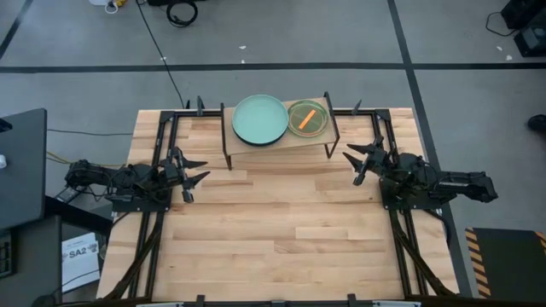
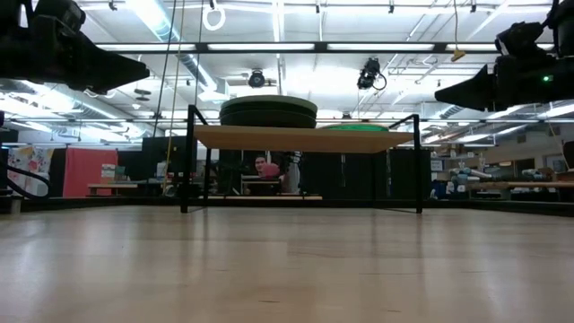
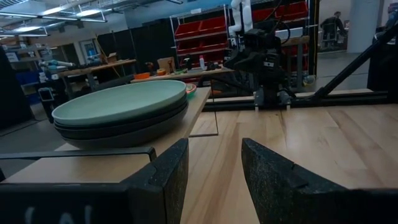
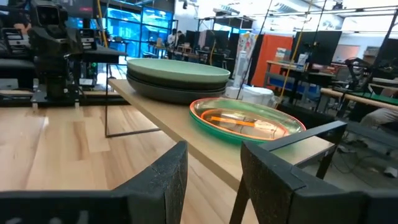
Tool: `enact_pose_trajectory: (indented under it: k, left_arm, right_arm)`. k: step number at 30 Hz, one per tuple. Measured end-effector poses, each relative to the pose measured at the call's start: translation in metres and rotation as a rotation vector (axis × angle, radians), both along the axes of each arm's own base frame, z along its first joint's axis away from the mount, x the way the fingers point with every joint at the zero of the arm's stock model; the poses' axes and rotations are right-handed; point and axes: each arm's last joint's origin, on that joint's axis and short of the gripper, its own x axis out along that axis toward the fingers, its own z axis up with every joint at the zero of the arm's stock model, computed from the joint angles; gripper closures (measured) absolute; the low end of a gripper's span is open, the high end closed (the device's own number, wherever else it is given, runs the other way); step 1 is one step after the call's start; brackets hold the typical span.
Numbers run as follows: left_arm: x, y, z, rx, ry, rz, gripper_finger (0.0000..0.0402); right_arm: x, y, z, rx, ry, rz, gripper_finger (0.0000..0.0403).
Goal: Place and stack plates onto a shelf
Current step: Return to Home Position
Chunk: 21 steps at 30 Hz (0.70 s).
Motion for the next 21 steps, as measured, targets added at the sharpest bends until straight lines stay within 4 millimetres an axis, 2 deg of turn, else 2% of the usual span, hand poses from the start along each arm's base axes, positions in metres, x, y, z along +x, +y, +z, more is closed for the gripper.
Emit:
enact_pose_trajectory:
  k: [21]
  left_arm:
    - [0.0, 0.0, 0.0, 0.0, 0.0, 0.0, 0.0246]
  right_arm:
    - [0.0001, 0.0002, 0.0, 0.001, -0.001, 0.007, 0.0247]
